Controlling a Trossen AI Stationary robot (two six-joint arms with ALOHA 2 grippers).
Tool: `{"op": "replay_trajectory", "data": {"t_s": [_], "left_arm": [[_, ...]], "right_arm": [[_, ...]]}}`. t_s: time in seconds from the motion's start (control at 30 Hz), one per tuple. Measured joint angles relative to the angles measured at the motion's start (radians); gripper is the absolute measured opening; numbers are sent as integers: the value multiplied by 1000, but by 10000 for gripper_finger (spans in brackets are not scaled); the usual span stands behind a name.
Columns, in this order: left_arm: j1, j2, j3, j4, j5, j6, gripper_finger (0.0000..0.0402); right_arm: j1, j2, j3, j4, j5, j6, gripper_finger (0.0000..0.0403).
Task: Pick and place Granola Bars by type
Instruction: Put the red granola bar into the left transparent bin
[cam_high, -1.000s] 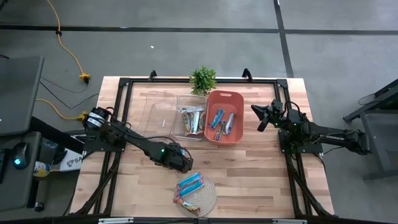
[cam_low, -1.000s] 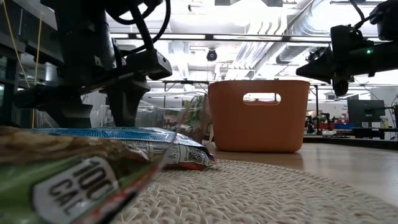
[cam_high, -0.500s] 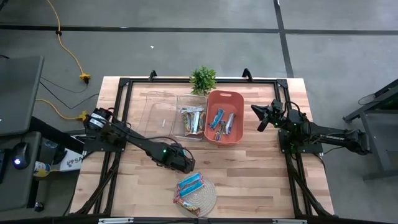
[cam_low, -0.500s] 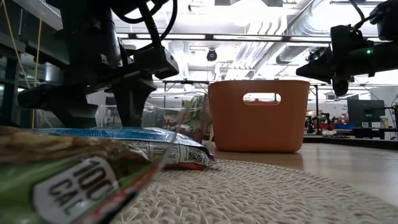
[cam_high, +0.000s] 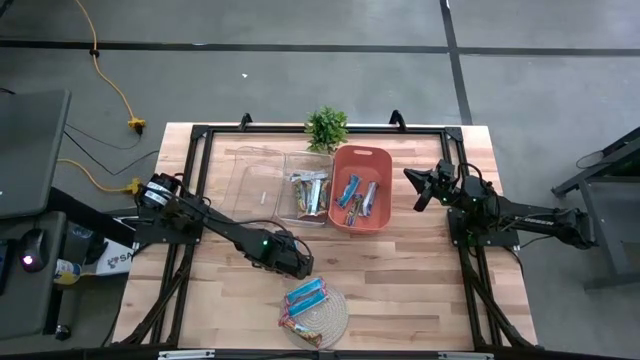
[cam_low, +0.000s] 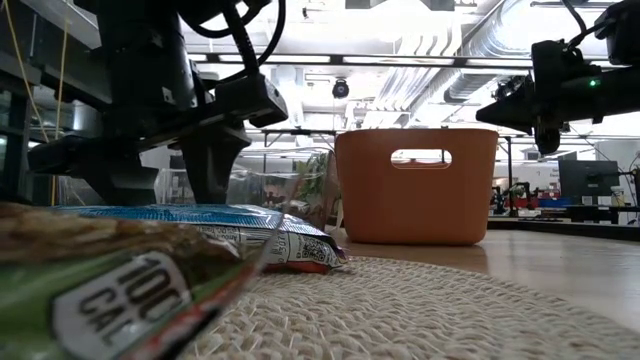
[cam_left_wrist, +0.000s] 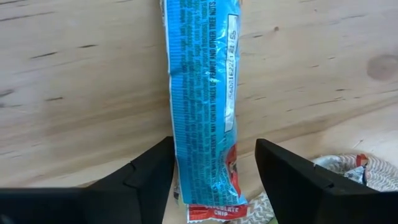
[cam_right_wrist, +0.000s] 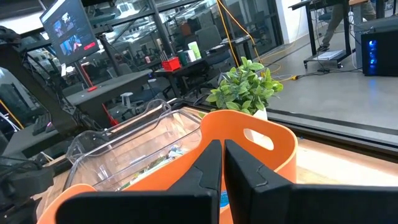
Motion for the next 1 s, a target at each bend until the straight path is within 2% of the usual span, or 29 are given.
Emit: {"op": "replay_trajectory", "data": {"t_s": [0.27,0.77,1.0], "left_arm": [[0,0,-1,-15,-1,0,160],[-1,1,-2,-22,-1,3,83],[-1,9,37,-7,0,76,68]], "right_arm": [[0,0,0,0,0,0,0],[0,0,0,0,0,0,0],[0,0,0,0,0,0,0]]}}
